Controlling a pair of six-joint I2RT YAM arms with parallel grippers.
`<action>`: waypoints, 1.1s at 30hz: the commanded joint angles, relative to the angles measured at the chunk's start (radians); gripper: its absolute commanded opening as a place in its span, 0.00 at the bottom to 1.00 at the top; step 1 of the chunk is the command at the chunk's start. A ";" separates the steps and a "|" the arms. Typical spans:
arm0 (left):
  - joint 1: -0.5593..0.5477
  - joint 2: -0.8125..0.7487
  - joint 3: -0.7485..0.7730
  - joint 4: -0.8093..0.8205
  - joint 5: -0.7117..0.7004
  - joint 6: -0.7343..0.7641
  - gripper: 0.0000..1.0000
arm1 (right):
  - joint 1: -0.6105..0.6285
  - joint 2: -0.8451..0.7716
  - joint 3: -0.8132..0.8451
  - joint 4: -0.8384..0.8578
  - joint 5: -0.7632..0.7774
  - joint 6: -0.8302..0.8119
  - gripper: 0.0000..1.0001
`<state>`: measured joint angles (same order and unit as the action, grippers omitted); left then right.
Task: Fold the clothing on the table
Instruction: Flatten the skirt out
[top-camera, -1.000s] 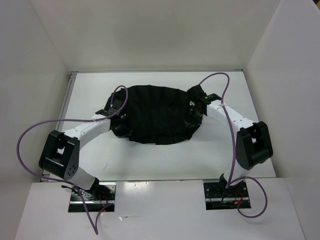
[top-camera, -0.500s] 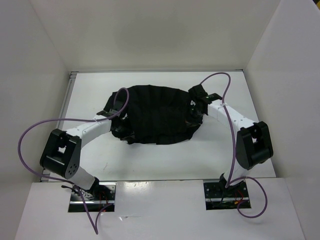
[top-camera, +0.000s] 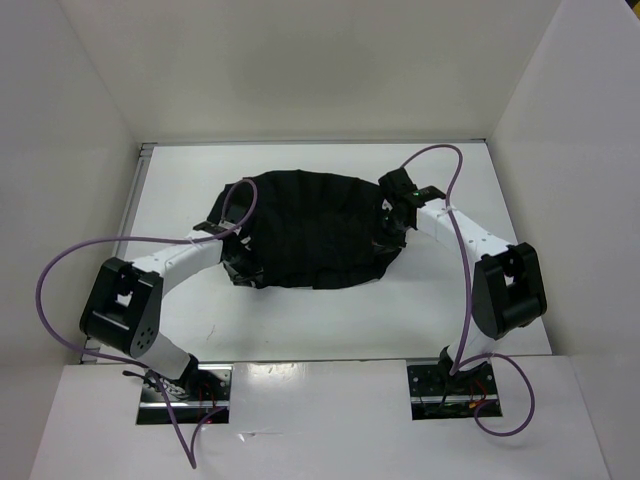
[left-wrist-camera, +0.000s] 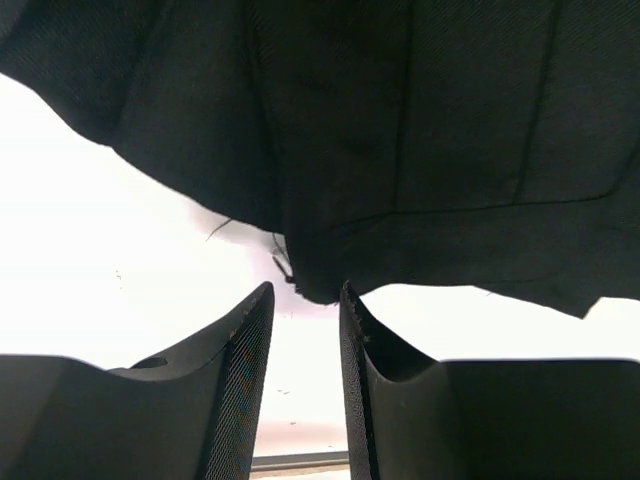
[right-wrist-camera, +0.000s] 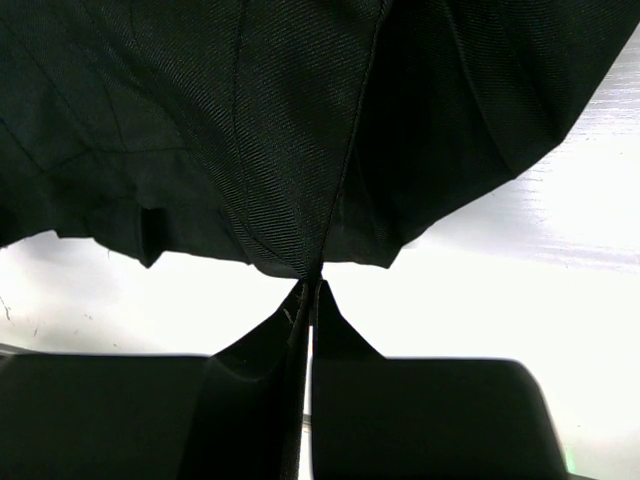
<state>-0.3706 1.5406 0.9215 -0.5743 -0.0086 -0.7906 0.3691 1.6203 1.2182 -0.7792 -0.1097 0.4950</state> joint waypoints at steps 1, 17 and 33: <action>-0.004 -0.028 -0.033 0.005 0.007 -0.016 0.40 | -0.009 0.001 0.052 -0.009 -0.007 -0.018 0.00; -0.013 0.096 -0.042 0.128 -0.002 0.002 0.30 | -0.018 0.010 0.061 -0.019 -0.007 -0.027 0.00; -0.022 -0.112 0.216 -0.009 0.024 0.086 0.00 | -0.045 -0.056 0.154 -0.046 -0.018 -0.056 0.00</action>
<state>-0.3878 1.5318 1.0092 -0.5678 0.0055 -0.7525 0.3454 1.6291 1.2793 -0.8040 -0.1211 0.4698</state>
